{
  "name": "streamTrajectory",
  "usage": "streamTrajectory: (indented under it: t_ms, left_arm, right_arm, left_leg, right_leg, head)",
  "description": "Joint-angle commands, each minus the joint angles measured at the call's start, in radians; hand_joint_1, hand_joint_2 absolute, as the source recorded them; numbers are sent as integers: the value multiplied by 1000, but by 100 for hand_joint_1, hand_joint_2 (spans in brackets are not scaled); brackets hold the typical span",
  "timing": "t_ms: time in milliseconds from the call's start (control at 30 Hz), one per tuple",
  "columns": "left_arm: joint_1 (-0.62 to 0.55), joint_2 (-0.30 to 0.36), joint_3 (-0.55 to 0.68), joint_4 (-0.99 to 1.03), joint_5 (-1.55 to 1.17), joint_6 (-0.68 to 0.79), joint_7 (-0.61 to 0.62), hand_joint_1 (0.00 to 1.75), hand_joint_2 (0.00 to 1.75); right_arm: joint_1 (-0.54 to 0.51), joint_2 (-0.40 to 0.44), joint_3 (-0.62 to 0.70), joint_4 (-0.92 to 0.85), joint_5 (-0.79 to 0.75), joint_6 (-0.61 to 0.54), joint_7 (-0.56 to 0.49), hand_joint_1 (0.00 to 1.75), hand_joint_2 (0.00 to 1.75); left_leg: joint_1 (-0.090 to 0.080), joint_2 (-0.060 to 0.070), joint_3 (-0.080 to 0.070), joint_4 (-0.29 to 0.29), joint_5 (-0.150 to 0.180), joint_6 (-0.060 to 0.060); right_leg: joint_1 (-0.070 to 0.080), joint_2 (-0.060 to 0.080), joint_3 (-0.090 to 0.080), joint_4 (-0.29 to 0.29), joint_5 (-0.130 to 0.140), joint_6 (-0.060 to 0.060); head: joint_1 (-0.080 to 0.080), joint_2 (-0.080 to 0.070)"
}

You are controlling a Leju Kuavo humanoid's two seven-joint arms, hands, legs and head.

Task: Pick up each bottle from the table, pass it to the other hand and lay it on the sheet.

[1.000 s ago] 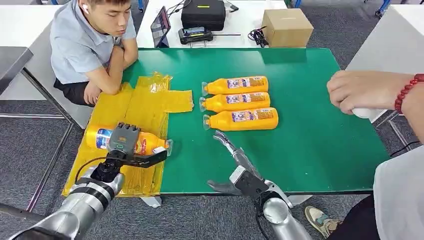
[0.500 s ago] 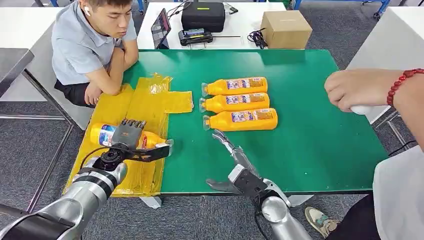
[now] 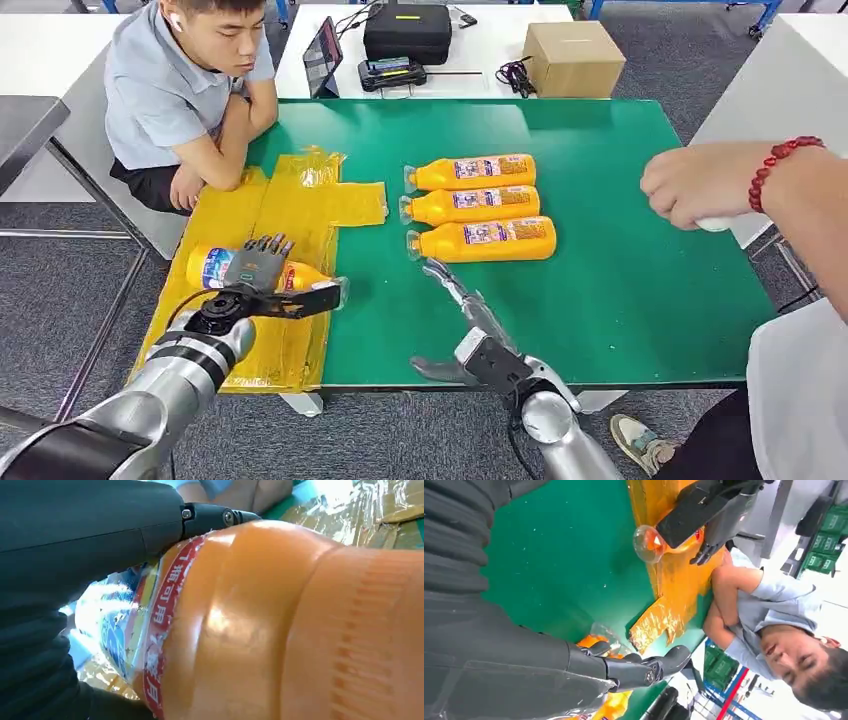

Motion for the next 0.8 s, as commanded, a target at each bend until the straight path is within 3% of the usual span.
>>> streamTrajectory:
  t_ms: [33,333,800]
  left_arm:
    - [23,-26,101,103,96,-104,-36,0,175]
    - [18,-37,143,88,164,-98,-86,0,175]
    - [29,-49,63,63,136,-32,-96,0,175]
  right_arm:
    - [-55,10,-5,67,8,7,5,0,175]
    - [-51,7,-8,69,9,4,4,0,175]
    - [-47,4,-11,72,17,3,-2,0,175]
  left_leg:
    - [0,3,2,-1,0,-1]
    - [0,1,3,-1,0,-1]
    - [1,-2,3,-1,0,-2]
  right_leg:
    - [1,2,2,-1,0,-2]
    - [0,0,3,-1,0,-2]
    - [1,-1,3,-2,1,-3]
  head:
    - [0,0]
    - [0,0]
    - [0,0]
